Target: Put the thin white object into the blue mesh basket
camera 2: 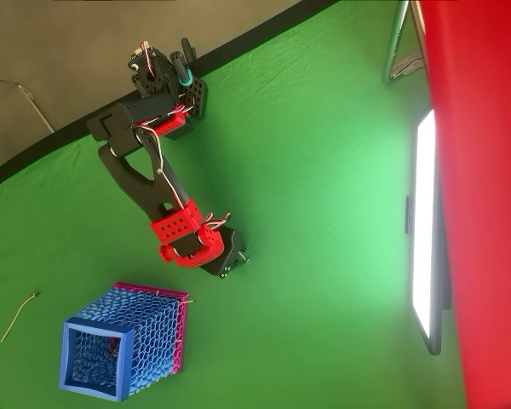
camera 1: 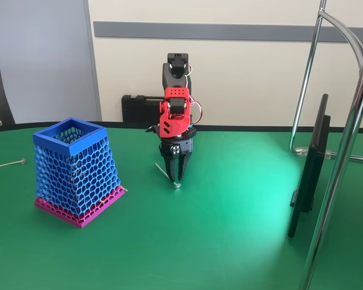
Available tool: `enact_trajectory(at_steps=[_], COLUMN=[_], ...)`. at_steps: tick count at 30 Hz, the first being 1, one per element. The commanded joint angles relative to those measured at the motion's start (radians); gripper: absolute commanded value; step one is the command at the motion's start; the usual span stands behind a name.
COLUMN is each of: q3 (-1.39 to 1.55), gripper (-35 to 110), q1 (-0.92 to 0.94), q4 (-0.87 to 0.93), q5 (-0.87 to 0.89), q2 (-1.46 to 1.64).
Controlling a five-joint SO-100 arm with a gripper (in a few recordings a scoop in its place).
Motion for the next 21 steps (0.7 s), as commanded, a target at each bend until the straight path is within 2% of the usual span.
enact_trajectory(at_steps=[1,21], q3=[-0.041,-0.092], gripper=[14,14], q1=[-0.005,-0.020], q4=[0.005,0.038], q5=[0.011,0.034], q2=[0.008,-0.043])
